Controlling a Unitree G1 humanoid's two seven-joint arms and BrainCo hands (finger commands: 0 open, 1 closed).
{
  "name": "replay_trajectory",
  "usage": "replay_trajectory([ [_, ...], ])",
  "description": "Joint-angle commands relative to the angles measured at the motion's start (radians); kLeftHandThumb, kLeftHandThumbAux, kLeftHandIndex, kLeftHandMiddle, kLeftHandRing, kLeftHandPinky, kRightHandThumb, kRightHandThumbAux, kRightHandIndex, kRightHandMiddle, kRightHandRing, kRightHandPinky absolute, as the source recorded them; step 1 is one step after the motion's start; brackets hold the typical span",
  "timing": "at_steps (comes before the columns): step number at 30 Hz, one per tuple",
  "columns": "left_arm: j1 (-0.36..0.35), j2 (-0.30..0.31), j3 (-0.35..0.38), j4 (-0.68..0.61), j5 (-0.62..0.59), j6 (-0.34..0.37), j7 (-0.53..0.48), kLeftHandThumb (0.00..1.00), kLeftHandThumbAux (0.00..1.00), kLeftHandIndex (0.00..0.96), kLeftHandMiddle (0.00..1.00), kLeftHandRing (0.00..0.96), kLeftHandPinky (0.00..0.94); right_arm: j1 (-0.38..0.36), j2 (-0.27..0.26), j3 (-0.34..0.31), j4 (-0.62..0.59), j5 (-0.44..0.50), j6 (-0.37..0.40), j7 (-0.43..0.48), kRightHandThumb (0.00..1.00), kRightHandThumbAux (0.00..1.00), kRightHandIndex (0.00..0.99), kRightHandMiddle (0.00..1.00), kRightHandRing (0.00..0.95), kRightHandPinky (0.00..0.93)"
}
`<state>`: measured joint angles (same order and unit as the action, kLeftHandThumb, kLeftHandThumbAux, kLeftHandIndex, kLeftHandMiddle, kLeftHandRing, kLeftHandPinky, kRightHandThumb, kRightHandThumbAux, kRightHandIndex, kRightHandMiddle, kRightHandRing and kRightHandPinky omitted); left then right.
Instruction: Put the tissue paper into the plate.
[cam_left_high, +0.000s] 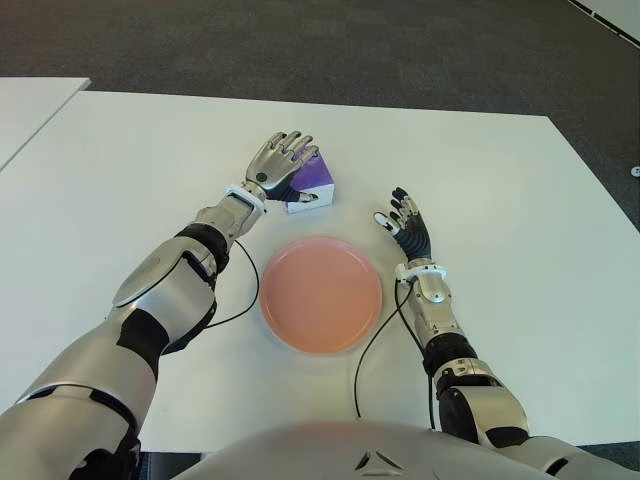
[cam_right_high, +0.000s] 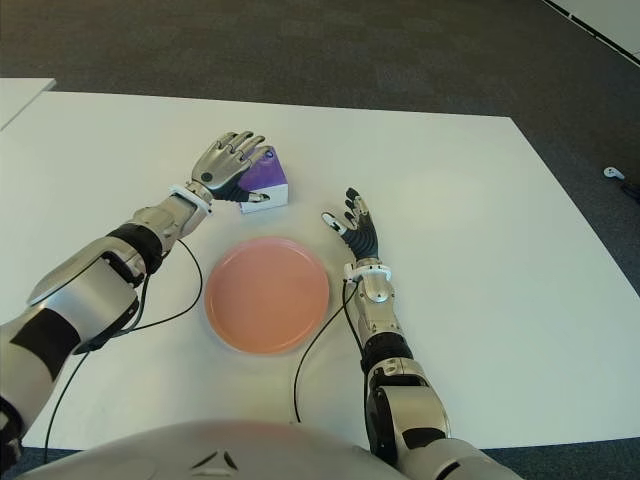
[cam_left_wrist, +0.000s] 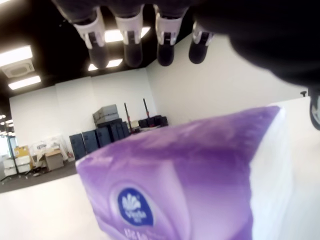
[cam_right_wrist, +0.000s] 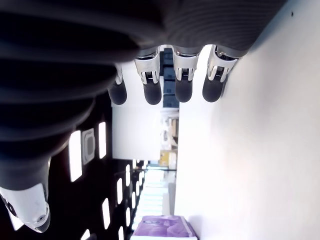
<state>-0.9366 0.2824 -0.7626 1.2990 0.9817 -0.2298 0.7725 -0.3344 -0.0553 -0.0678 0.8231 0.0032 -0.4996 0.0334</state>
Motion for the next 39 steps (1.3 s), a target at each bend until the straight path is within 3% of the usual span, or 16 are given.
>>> replay_trajectory([
  [1, -0.006, 0.011, 0.003, 0.000, -0.004, -0.009, 0.051, 0.078, 0.282, 0.000, 0.000, 0.000, 0.000, 0.091, 0.022, 0.007, 0.059, 0.001, 0.077, 0.005, 0.000, 0.618, 0.000, 0.000, 0.000, 0.000],
  [13, -0.008, 0.013, 0.001, 0.003, -0.006, -0.025, 0.072, 0.096, 0.295, 0.000, 0.000, 0.000, 0.000, 0.094, 0.023, 0.009, 0.063, 0.000, 0.068, 0.004, 0.000, 0.618, 0.000, 0.000, 0.000, 0.000],
  [25, 0.015, -0.018, -0.001, 0.031, -0.020, -0.039, -0.052, 0.093, 0.289, 0.000, 0.000, 0.000, 0.000, 0.108, 0.024, 0.009, 0.051, 0.001, 0.064, 0.004, 0.000, 0.627, 0.000, 0.000, 0.000, 0.000],
  [39, 0.052, -0.050, -0.009, 0.078, -0.016, 0.023, -0.182, 0.082, 0.271, 0.000, 0.000, 0.000, 0.000, 0.130, 0.030, 0.009, 0.021, 0.003, 0.078, 0.003, 0.000, 0.642, 0.000, 0.000, 0.000, 0.000],
])
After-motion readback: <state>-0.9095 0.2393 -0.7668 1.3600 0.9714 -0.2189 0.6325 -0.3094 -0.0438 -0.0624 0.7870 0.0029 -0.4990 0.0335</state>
